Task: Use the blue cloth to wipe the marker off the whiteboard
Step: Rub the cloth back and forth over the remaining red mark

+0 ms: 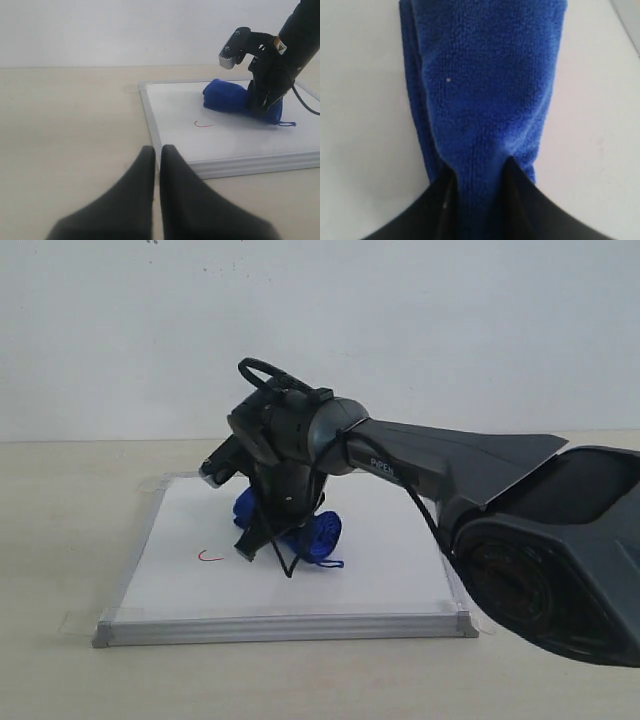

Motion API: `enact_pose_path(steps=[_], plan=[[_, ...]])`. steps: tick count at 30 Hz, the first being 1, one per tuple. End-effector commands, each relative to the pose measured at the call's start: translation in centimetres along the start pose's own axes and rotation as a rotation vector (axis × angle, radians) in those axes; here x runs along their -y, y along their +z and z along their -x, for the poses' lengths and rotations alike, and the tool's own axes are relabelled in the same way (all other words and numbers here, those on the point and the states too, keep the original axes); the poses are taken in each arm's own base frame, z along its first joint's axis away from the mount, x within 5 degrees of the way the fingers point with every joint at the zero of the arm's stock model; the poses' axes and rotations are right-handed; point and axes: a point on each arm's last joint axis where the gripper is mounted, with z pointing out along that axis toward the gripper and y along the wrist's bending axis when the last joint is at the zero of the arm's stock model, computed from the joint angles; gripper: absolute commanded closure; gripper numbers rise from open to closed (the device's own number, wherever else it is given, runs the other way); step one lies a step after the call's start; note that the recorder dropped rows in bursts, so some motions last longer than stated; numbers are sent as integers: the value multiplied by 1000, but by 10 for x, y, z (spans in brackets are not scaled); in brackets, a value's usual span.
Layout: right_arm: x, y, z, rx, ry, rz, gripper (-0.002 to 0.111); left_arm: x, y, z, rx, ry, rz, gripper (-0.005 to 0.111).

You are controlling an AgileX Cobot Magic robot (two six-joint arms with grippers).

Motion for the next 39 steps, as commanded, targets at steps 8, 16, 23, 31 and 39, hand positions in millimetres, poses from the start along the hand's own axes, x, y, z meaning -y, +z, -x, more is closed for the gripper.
enact_pose_path(steps=[8, 16, 23, 31, 39], plan=[[-37, 6, -4, -11, -15, 409, 108, 0, 0, 0, 10, -3, -6, 103], [-36, 6, -6, -19, -46, 411, 108, 0, 0, 0, 10, -3, -6, 103], [13, 20, -16, -101, 32, -65, 108, 0, 0, 0, 10, -3, -6, 103], [-30, 14, -1, 22, -30, 263, 108, 0, 0, 0, 10, -3, -6, 103], [-68, -4, 6, 104, -38, 655, 108, 0, 0, 0, 10, -3, -6, 103]])
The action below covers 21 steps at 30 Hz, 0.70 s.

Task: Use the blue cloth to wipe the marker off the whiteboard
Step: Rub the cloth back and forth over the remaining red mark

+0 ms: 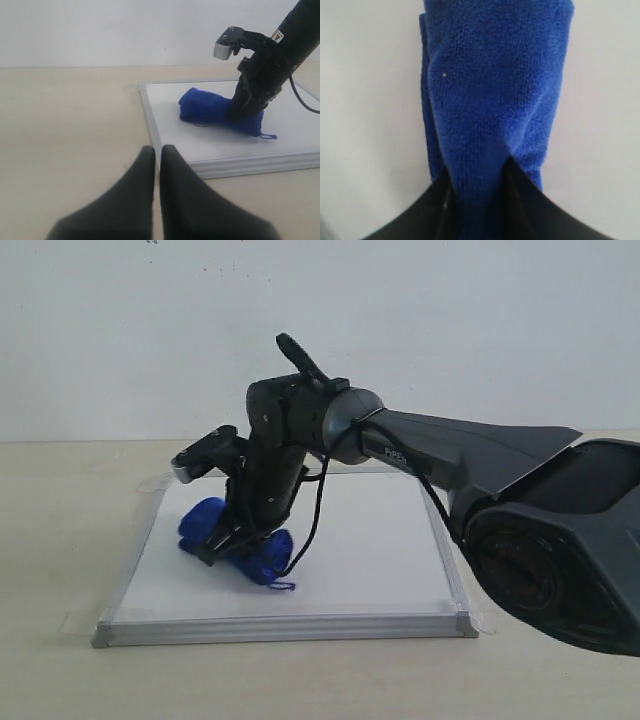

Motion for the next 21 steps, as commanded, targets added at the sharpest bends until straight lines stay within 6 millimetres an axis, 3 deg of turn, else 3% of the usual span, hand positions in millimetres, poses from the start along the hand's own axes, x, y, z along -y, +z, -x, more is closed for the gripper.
enact_pose_path(steps=[1, 4, 9, 12, 15, 21], plan=[[-33, 17, -6, -45, 23, 251, 108, 0, 0, 0, 10, -3, -6, 103], [-16, 18, -10, -63, 40, 138, 108, 0, 0, 0, 10, -3, -6, 103], [39, 16, -28, -170, 96, -303, 108, 0, 0, 0, 10, -3, -6, 103], [60, 12, -34, -179, 166, -447, 108, 0, 0, 0, 10, -3, -6, 103], [56, 15, -30, -127, 194, -380, 108, 0, 0, 0, 10, -3, -6, 103], [8, 37, -14, -34, 123, -91, 108, 0, 0, 0, 10, -3, -6, 103]])
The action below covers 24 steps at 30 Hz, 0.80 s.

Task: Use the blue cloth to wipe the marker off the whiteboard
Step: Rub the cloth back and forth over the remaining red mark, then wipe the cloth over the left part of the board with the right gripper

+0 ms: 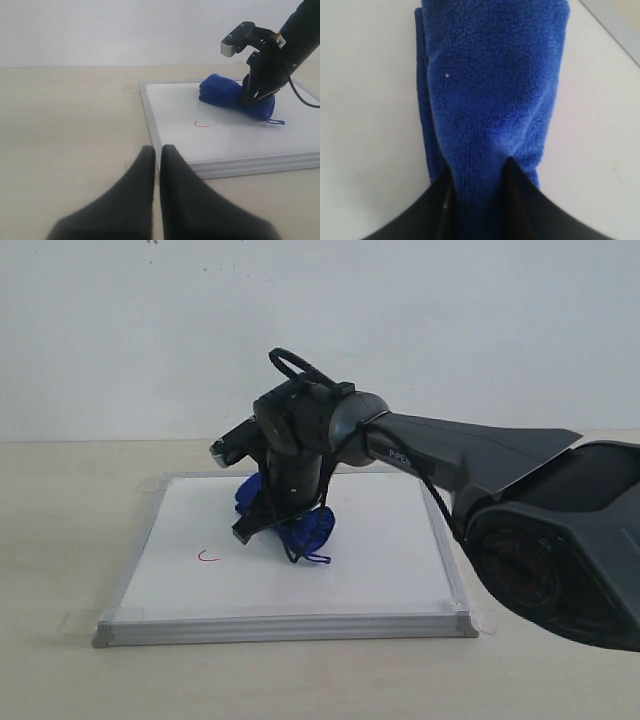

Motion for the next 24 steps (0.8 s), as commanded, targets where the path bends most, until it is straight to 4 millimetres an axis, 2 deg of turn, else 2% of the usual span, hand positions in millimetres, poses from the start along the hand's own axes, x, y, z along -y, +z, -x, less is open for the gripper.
enact_pose_path(steps=[1, 6, 8, 10, 14, 19, 22, 24], plan=[[-50, 25, -6, -2, -42, 236, 108, 0, 0, 0, 10, -3, -6, 103], [-94, 12, -3, 8, -109, 485, 108, 0, 0, 0, 10, -3, -6, 103], [-101, 6, -3, 13, -138, 536, 108, 0, 0, 0, 10, -3, -6, 103], [-100, 0, 0, 29, -153, 535, 108, 0, 0, 0, 10, -3, -6, 103], [-71, 3, 3, 29, -144, 362, 108, 0, 0, 0, 10, -3, -6, 103], [-10, 24, -8, -45, -88, -49, 108, 0, 0, 0, 10, -3, -6, 103], [11, 27, -11, -39, -26, -123, 108, 0, 0, 0, 10, -3, -6, 103], [11, 28, -10, -27, -11, -103, 108, 0, 0, 0, 10, -3, -6, 103]])
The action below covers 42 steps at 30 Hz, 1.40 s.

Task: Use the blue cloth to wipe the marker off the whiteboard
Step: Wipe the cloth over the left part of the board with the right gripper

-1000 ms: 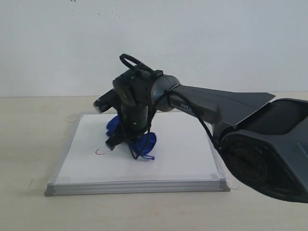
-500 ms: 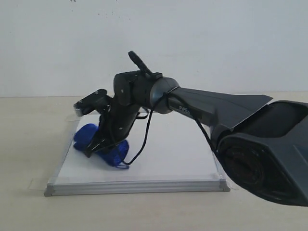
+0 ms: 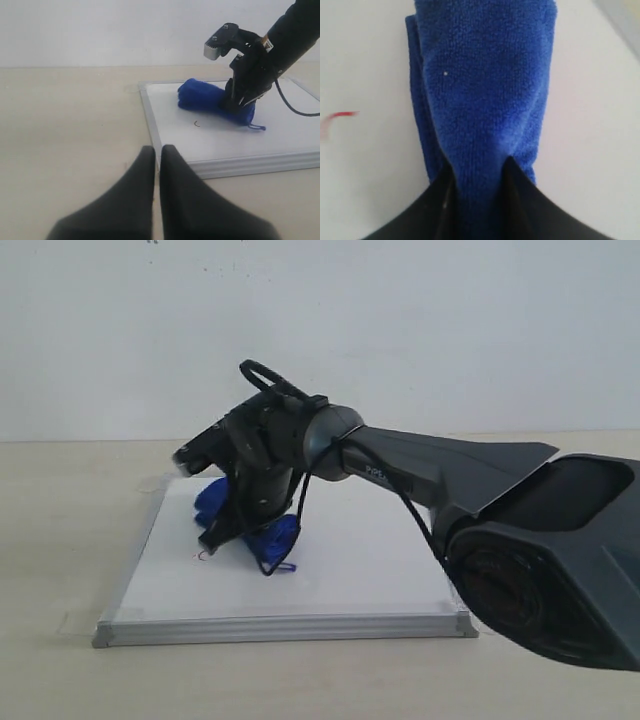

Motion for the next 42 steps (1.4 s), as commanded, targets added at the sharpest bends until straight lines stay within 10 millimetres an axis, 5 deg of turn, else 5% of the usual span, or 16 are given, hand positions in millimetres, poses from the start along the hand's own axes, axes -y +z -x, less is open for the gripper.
enact_pose_path(steps=[1, 11, 15, 20, 23, 27, 33, 36, 42], plan=[[22, 26, -22, -98, -2, -60, 108, 0, 0, 0, 10, -3, -6, 103], [-84, 15, -2, 16, -122, 402, 108, 0, 0, 0, 10, -3, -6, 103], [-71, -4, 10, 3, -162, 325, 108, 0, 0, 0, 10, -3, -6, 103], [-12, -5, 6, -110, -180, -71, 108, 0, 0, 0, 10, -3, -6, 103], [16, 5, -9, -195, -98, -102, 108, 0, 0, 0, 10, -3, -6, 103], [-14, 6, -13, -233, -153, 128, 108, 0, 0, 0, 10, -3, -6, 103], [-73, -8, 18, 30, -161, 355, 108, 0, 0, 0, 10, -3, -6, 103], [-63, -13, 29, 99, -114, 248, 108, 0, 0, 0, 10, -3, -6, 103], [-1, -7, 15, -6, -53, 105, 108, 0, 0, 0, 10, -3, -6, 103]])
